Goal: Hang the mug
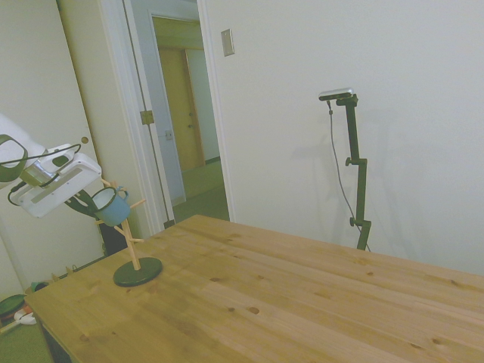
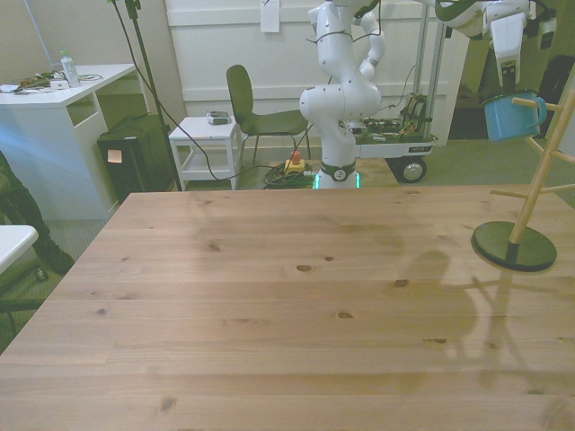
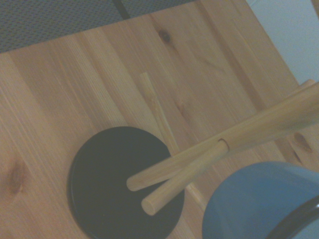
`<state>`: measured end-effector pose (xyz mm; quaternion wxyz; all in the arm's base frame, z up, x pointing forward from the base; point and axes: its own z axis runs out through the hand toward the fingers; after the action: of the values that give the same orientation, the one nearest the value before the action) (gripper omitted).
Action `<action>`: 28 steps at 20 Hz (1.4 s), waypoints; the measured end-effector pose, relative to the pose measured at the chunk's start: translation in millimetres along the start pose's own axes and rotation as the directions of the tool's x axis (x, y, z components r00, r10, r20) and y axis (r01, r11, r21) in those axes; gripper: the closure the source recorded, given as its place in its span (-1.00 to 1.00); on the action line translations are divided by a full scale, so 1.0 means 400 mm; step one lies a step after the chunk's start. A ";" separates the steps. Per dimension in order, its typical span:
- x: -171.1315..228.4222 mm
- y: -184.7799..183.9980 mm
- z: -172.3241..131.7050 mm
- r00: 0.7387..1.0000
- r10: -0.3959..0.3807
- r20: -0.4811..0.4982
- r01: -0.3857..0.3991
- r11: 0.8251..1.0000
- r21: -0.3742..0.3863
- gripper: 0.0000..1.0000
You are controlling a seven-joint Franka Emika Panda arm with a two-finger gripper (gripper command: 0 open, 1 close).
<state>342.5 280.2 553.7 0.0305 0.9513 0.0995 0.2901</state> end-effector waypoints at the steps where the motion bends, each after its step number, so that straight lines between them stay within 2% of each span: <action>1: -0.001 -0.004 0.003 1.000 0.001 0.000 -0.001 1.000 -0.002 1.00; 3: -0.002 -0.010 0.006 1.000 0.002 -0.002 -0.002 1.000 -0.008 1.00; 4: -0.002 -0.012 0.006 1.000 0.007 -0.002 -0.008 1.000 -0.009 -1.00; 12: 0.012 -0.011 -0.004 0.999 0.043 -0.013 -0.043 0.999 -0.007 -1.00; 28: 0.020 -0.001 -0.007 0.998 0.062 -0.016 -0.062 0.998 -0.005 -1.00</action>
<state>347.2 282.4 560.4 0.0234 0.9516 0.0691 0.2985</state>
